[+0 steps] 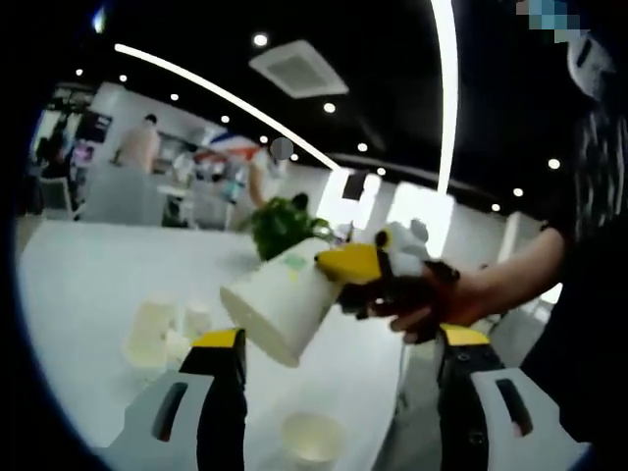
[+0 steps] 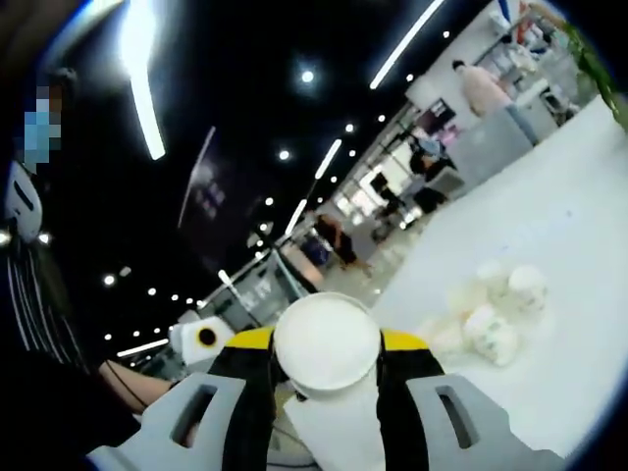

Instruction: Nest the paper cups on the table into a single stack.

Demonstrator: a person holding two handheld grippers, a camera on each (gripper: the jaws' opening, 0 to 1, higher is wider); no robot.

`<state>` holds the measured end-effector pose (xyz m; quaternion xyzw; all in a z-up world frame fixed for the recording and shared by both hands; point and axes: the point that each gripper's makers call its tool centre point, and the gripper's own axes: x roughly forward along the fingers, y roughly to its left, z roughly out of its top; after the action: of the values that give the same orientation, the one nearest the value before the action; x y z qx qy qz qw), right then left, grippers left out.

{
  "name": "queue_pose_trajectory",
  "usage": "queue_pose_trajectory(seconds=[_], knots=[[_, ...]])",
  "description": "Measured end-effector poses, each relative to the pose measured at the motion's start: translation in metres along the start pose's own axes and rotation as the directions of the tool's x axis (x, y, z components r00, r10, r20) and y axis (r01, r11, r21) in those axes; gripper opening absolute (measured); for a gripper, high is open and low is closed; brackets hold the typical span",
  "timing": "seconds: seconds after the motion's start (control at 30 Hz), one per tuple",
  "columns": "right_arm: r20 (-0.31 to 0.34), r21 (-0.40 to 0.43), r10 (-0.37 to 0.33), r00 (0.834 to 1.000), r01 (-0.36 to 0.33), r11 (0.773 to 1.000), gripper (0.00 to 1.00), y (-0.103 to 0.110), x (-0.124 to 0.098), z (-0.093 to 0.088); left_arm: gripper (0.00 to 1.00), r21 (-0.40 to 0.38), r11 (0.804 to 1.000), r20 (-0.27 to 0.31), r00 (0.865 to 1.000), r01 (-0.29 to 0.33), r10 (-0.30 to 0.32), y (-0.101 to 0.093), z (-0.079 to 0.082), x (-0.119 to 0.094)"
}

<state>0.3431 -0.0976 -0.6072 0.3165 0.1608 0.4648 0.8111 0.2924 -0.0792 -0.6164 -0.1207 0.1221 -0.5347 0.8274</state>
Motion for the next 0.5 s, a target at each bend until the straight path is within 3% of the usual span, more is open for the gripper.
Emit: queue_pose_trajectory(seconds=[0.2,0.5], knots=[[0.005,0.04,0.016,1.0,-0.016,0.999,0.36,0.001,0.0,-0.004,0.67,-0.041,0.999,0.064,0.998,0.024,-0.021,-0.002,0.012,-0.002],[0.018,0.089,0.027,0.999,-0.029,0.996,0.36,0.0,-0.006,-0.006,0.55,-0.086,0.996,0.094,0.995,0.036,-0.028,-0.001,0.016,-0.006]])
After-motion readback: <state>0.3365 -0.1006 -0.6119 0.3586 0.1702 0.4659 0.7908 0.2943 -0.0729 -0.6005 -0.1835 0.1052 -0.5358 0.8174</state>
